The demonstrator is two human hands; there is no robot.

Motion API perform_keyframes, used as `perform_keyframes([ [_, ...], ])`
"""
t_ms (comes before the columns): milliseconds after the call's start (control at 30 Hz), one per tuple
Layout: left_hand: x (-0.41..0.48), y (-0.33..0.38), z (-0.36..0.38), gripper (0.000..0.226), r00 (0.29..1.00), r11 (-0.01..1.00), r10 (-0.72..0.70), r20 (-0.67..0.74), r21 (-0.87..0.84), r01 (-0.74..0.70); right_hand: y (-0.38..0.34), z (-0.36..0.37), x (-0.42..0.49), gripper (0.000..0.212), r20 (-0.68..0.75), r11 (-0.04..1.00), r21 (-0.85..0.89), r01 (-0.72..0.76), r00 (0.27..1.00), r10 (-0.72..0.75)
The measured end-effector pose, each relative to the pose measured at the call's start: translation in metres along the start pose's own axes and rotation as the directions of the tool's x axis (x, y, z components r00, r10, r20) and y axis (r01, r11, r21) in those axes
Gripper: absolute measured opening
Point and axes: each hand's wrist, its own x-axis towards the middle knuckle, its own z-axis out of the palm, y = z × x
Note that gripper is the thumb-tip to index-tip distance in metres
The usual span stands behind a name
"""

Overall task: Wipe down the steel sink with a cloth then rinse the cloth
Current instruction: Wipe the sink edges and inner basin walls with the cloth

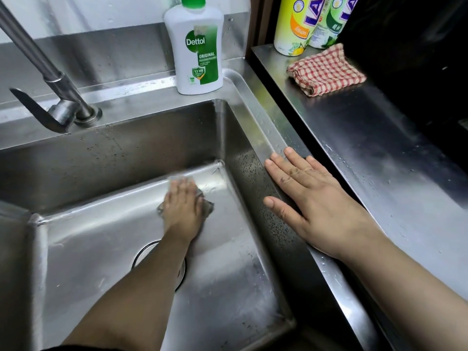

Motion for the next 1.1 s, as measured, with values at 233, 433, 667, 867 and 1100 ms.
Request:
perform_keyframes([
  [233,-0.086,0.042,0.026,0.058,0.622,0.621,0.725,0.295,0.112,-0.776,0.001,-0.001,-0.001,0.079,0.005,0.999,0.032,0.003,1.0,-0.003],
  [433,-0.154,-0.005,0.01,0.052,0.32,0.332,0.895,0.31,0.015,-0.943,0.002,-0.001,-0.001,0.077,0.011,0.999,0.034,0.003,1.0,-0.003],
  [667,-0.036,-0.043,-0.006,0.071,0.952,0.95,0.29,0.094,0.093,-0.298,0.001,-0.001,-0.001,0.079,0.007,0.999,0.032,0.001,1.0,-0.002],
  [867,0.014,0.009,0.002,0.078,0.99,0.991,0.119,0.078,0.044,-0.123,-0.002,-0.005,-0.001,0.08,0.023,0.998,0.053,-0.013,1.0,0.012],
  [1100,-0.073,0.06,0.018,0.066,0.71,0.717,0.671,0.214,0.059,-0.695,0.0,-0.004,-0.002,0.082,0.011,0.997,0.071,0.002,1.0,-0.003],
])
